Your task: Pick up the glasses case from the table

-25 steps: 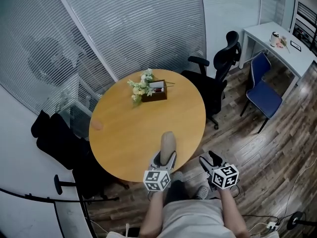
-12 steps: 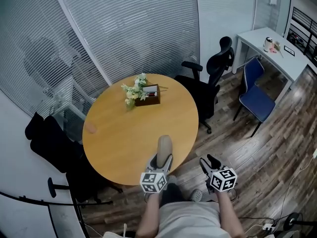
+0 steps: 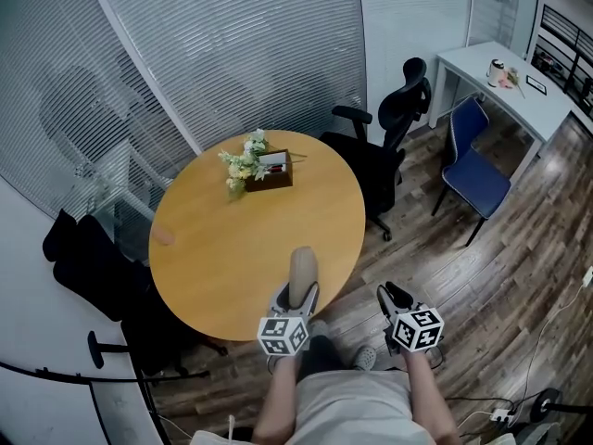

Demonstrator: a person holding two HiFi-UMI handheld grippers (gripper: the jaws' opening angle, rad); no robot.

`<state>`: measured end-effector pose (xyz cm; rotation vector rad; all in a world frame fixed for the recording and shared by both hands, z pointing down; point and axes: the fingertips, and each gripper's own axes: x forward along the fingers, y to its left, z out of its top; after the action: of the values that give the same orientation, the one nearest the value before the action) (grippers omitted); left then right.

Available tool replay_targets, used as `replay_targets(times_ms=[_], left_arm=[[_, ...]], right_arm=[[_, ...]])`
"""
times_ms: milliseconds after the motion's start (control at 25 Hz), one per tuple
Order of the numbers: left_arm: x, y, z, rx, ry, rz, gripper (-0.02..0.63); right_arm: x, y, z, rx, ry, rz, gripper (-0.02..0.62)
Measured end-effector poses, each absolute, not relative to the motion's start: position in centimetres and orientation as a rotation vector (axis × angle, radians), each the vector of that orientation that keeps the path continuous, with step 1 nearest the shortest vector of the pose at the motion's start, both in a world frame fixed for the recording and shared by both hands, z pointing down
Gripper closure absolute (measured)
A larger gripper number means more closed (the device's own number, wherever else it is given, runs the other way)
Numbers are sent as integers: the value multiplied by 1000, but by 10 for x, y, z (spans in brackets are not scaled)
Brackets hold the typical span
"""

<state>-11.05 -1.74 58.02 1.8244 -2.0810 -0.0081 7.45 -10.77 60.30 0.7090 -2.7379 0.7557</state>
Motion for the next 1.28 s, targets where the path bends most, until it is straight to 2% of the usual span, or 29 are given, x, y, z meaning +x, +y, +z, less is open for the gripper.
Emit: replay_targets(times_ms=[480,1280], left_arm=[[-113,-12,577,1811,-2087,-58,351],[-114,-13,578,1816,-2085,-65,351]], right_arm=[[77,-109,604,745,-2730,758,596],[69,-103,602,677,-2759,742,599]])
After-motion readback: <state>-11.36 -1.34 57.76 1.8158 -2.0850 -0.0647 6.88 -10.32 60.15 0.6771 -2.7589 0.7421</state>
